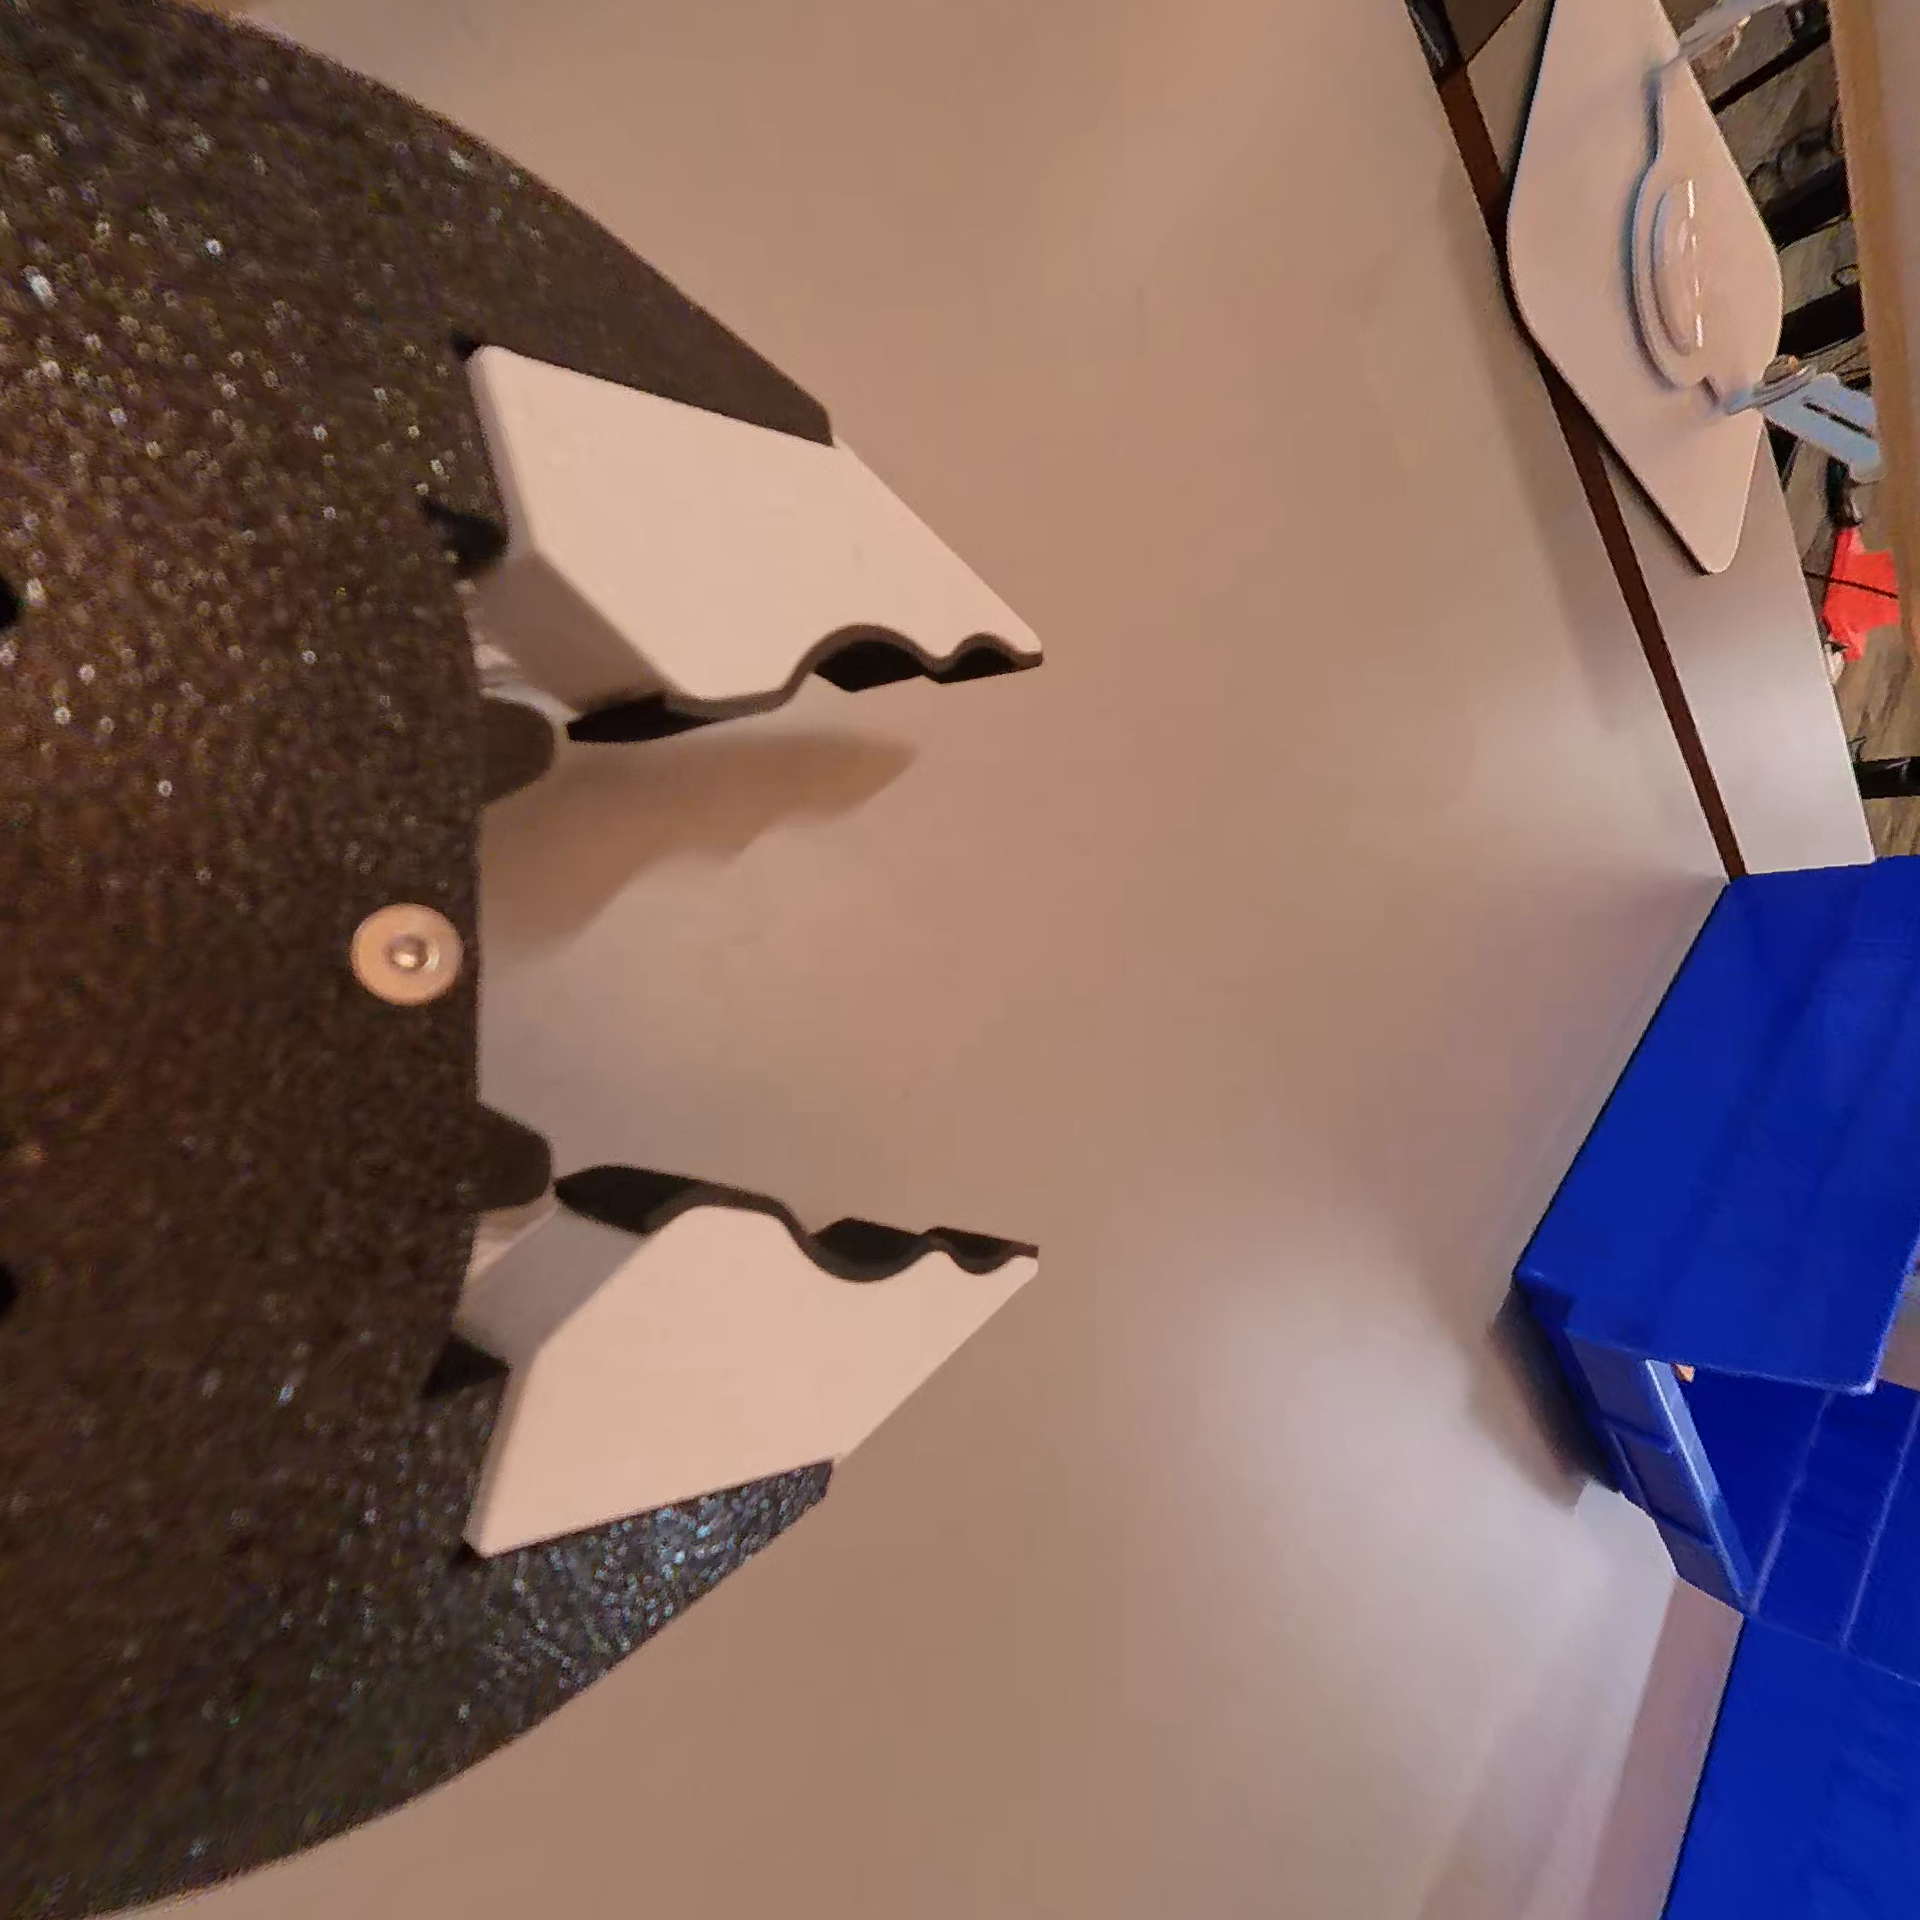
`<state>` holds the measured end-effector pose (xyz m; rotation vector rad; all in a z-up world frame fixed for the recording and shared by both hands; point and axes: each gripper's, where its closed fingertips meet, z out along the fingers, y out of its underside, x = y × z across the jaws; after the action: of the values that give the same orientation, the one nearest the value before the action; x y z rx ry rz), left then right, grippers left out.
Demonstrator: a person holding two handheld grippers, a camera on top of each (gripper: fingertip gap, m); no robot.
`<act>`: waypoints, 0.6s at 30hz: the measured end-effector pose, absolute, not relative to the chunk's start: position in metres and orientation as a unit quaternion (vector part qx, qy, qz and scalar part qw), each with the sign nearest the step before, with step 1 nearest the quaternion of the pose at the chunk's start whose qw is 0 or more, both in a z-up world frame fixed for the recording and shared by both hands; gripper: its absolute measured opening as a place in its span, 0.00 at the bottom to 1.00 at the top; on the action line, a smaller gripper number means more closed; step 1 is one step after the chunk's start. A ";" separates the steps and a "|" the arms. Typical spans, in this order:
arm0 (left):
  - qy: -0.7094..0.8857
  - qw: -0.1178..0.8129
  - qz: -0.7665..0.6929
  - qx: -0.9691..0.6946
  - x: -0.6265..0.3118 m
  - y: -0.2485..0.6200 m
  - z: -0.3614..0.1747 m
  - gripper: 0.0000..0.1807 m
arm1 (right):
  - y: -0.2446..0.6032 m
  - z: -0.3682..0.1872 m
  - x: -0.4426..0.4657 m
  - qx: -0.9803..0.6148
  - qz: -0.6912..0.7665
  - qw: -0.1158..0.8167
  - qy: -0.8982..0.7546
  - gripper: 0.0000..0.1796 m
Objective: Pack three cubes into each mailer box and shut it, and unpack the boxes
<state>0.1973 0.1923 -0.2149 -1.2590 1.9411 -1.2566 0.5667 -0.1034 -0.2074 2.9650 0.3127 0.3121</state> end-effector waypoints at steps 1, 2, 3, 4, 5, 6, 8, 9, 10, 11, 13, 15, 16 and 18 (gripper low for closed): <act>0.711 0.251 -0.469 -0.459 0.196 0.192 -0.212 0.57 | -0.103 -0.215 0.567 0.987 0.097 0.078 0.104 0.79; 0.708 0.250 -0.478 -0.455 0.194 0.191 -0.208 0.57 | -0.103 -0.223 0.568 0.987 0.095 0.083 0.101 0.80; 0.706 0.247 -0.486 -0.452 0.190 0.192 -0.201 0.56 | -0.105 -0.230 0.569 0.987 0.096 0.092 0.091 0.80; 0.706 0.247 -0.490 -0.448 0.186 0.196 -0.189 0.56 | -0.107 -0.235 0.570 0.988 0.098 0.098 0.069 0.78; 0.706 0.254 -0.492 -0.441 0.183 0.204 -0.174 0.56 | -0.108 -0.237 0.574 0.989 0.107 0.094 0.048 0.78; 0.710 0.268 -0.486 -0.433 0.180 0.217 -0.157 0.56 | -0.108 -0.236 0.576 0.989 0.118 0.086 0.034 0.79; 0.739 0.314 -0.426 -0.417 0.179 0.262 -0.128 0.55 | -0.112 -0.228 0.572 0.989 0.123 0.072 0.035 0.76; 0.758 0.342 -0.374 -0.411 0.182 0.293 -0.117 0.55 | -0.115 -0.222 0.569 0.989 0.127 0.066 0.037 0.70; 0.777 0.362 -0.316 -0.406 0.188 0.328 -0.109 0.56 | -0.119 -0.213 0.569 0.987 0.141 0.063 0.033 0.65; 0.798 0.366 -0.261 -0.402 0.195 0.362 -0.105 0.57 | -0.123 -0.203 0.569 0.985 0.162 0.060 0.024 0.63; 0.832 0.349 -0.167 -0.398 0.214 0.423 -0.103 0.62 | -0.128 -0.181 0.562 0.978 0.203 0.040 0.005 0.64; 0.872 0.313 -0.134 -0.353 0.237 0.457 -0.107 0.64 | -0.127 -0.161 0.546 0.970 0.244 -0.001 -0.001 0.64; 0.887 0.303 -0.127 -0.324 0.249 0.468 -0.111 0.64 | -0.125 -0.155 0.533 0.967 0.256 -0.020 -0.002 0.64; 0.908 0.260 -0.092 -0.315 0.266 0.493 -0.132 0.71 | -0.123 -0.149 0.497 0.962 0.265 -0.058 0.005 0.64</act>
<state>0.2662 0.4933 -0.1319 -0.8531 2.4604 -0.2496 0.4973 -0.1226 -0.1487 3.1404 0.0167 0.8647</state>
